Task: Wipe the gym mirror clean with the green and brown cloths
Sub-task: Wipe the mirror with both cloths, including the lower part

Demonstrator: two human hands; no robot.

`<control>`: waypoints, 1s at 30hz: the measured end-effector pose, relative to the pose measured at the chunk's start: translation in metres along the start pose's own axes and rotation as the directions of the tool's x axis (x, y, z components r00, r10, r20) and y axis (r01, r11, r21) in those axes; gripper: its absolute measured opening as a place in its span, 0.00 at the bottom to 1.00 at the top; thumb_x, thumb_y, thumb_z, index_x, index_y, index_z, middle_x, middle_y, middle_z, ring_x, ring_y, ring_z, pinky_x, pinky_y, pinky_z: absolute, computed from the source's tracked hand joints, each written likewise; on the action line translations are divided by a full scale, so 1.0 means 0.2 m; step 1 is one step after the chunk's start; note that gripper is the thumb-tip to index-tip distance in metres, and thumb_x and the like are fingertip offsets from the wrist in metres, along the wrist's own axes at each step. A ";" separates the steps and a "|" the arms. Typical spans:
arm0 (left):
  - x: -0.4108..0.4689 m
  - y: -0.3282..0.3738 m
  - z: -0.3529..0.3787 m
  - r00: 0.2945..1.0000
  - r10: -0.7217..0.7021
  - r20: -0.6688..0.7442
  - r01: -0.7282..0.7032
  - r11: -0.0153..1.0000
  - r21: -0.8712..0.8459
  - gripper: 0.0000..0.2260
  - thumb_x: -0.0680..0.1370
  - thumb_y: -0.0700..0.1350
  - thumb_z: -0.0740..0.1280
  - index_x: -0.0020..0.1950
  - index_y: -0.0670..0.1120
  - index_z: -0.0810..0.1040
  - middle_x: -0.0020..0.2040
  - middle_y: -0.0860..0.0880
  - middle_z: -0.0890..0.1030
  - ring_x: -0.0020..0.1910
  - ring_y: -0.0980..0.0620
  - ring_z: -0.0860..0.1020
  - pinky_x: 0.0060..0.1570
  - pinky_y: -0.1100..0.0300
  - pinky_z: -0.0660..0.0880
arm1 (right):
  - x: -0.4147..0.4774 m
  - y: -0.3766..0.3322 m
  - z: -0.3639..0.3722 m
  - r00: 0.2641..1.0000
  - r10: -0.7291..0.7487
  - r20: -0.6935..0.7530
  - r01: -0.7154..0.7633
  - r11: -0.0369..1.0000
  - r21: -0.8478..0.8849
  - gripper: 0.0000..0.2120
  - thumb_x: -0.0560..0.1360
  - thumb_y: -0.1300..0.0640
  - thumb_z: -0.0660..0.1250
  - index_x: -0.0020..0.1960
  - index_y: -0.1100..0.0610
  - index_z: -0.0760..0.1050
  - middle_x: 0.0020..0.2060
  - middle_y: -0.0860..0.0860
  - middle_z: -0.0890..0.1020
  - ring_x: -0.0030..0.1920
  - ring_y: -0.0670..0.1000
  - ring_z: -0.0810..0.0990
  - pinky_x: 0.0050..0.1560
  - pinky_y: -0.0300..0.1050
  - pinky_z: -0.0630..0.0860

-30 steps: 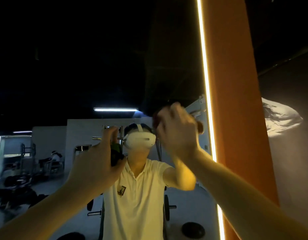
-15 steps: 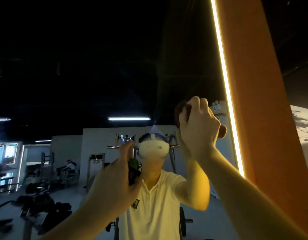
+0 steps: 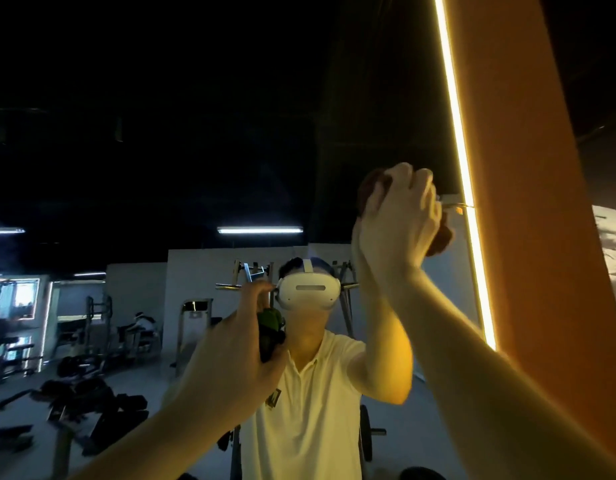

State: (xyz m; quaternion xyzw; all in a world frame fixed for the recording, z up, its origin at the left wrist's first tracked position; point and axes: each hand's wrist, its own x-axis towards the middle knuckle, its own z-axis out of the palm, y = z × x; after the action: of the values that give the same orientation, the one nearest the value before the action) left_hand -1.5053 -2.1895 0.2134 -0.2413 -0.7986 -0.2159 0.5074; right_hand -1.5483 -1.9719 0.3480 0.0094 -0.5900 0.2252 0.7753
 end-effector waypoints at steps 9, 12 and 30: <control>-0.05 -0.03 -0.12 0.993 -0.073 -0.089 0.077 0.996 0.039 0.19 0.77 0.48 0.73 0.60 0.54 0.66 0.40 0.62 0.75 0.30 0.65 0.75 0.26 0.73 0.70 | -0.65 0.02 -0.22 0.476 -0.819 0.320 0.701 0.573 0.424 0.08 0.80 0.51 0.65 0.55 0.53 0.78 0.48 0.51 0.80 0.45 0.49 0.79 0.48 0.43 0.76; -0.07 -0.10 -0.11 0.999 -0.033 -0.029 0.037 0.991 0.132 0.19 0.77 0.51 0.73 0.58 0.55 0.64 0.40 0.60 0.72 0.32 0.67 0.70 0.31 0.73 0.64 | -0.41 0.09 -0.21 0.549 -0.755 0.359 0.718 0.646 0.260 0.11 0.77 0.52 0.68 0.56 0.54 0.79 0.50 0.55 0.80 0.47 0.55 0.82 0.49 0.49 0.78; -0.10 -0.19 -0.01 0.997 0.055 -0.061 -0.053 0.998 0.034 0.19 0.75 0.46 0.77 0.59 0.46 0.71 0.44 0.49 0.80 0.36 0.57 0.74 0.35 0.65 0.71 | -0.67 0.10 -0.38 0.507 -0.638 0.580 0.715 0.687 0.130 0.21 0.71 0.49 0.75 0.60 0.51 0.73 0.54 0.55 0.77 0.48 0.56 0.81 0.52 0.54 0.79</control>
State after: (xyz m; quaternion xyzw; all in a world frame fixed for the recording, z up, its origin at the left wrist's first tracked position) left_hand -1.5194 -2.2248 0.1929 -0.2477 -0.7791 -0.1964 0.5413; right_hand -1.5138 -1.9789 0.1967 0.2587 -0.7588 -0.1479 0.5791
